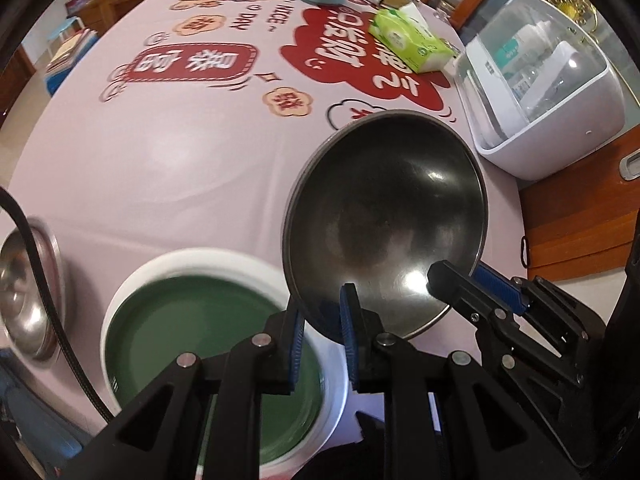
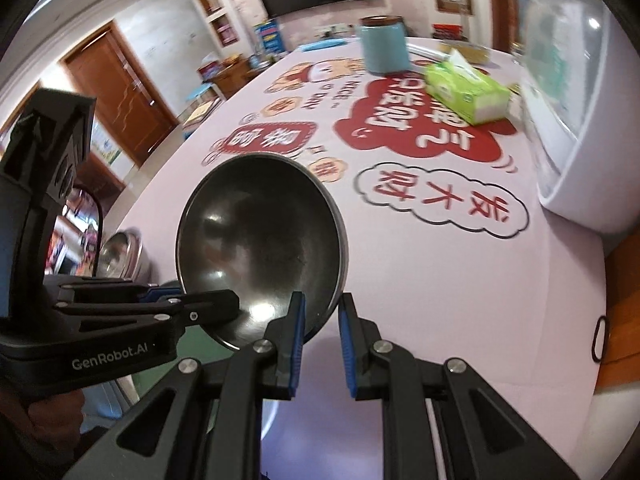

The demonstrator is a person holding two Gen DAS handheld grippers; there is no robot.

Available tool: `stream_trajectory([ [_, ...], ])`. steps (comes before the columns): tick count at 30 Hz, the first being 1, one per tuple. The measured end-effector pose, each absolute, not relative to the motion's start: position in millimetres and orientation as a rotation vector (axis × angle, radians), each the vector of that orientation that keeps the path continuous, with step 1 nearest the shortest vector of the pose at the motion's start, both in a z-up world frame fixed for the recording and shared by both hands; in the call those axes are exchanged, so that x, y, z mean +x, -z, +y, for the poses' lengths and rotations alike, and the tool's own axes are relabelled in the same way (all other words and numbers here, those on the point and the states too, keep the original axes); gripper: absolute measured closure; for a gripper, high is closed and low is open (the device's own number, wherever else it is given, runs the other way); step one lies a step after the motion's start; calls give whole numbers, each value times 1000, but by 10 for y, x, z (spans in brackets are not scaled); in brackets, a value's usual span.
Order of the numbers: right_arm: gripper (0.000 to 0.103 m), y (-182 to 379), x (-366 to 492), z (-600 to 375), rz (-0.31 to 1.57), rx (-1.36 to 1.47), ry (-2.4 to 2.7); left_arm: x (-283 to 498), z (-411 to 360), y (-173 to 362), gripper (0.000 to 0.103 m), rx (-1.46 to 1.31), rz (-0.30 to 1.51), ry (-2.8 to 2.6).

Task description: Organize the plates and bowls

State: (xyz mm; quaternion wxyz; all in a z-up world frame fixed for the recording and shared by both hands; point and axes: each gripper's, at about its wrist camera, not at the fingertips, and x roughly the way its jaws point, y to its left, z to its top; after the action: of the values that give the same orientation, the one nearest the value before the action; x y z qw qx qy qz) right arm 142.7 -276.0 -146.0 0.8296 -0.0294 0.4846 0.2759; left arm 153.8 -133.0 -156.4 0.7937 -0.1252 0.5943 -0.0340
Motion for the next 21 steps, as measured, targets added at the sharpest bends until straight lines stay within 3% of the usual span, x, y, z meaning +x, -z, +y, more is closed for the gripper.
stream_trajectory([
  [21, 86, 1370, 744, -1788, 971, -303, -782, 680, -412, 1472, 86, -354, 1289, -48],
])
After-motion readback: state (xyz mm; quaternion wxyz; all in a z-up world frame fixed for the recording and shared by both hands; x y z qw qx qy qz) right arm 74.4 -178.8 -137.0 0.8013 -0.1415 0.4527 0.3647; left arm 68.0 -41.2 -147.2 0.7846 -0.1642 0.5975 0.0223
